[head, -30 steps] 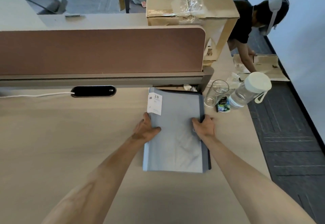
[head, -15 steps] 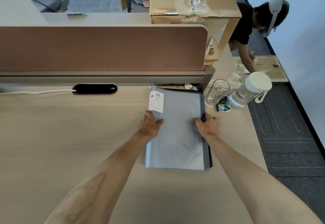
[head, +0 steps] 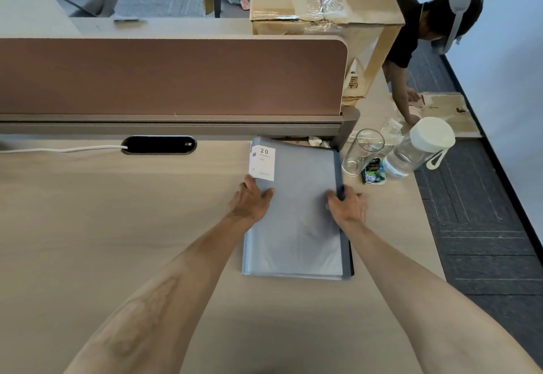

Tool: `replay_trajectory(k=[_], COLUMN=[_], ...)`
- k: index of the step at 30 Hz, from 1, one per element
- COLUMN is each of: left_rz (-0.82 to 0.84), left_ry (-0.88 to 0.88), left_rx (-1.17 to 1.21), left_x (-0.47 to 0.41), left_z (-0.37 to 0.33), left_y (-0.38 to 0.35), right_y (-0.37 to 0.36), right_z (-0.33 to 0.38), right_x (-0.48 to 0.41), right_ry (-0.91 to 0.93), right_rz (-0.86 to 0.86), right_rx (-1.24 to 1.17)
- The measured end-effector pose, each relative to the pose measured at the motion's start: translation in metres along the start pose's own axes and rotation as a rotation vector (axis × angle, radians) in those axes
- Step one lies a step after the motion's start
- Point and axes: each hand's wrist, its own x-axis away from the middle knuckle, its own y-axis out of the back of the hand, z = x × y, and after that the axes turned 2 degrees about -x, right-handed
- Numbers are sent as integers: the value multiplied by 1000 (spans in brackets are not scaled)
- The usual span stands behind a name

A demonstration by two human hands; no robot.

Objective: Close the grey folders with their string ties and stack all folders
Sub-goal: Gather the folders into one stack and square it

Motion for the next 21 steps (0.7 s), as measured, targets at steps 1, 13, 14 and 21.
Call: replay_trajectory(k=[1,13,14,21], left_rz=[-1,97,102,77], left_ry=[-13,-96,-92,-15], left_rx=[17,72,74,147], left_x=[1,-2,-1,-4], left_z=[1,10,10,14], left_y=[1,8,9,6], right_y=[0,5,6,7], right_z=[0,2,2,-4], right_x=[2,7,8,11], right_ry=[-2,38,35,15], right_rz=[-8,-18,-15,11], right_rx=[-14,-91,-96,-110])
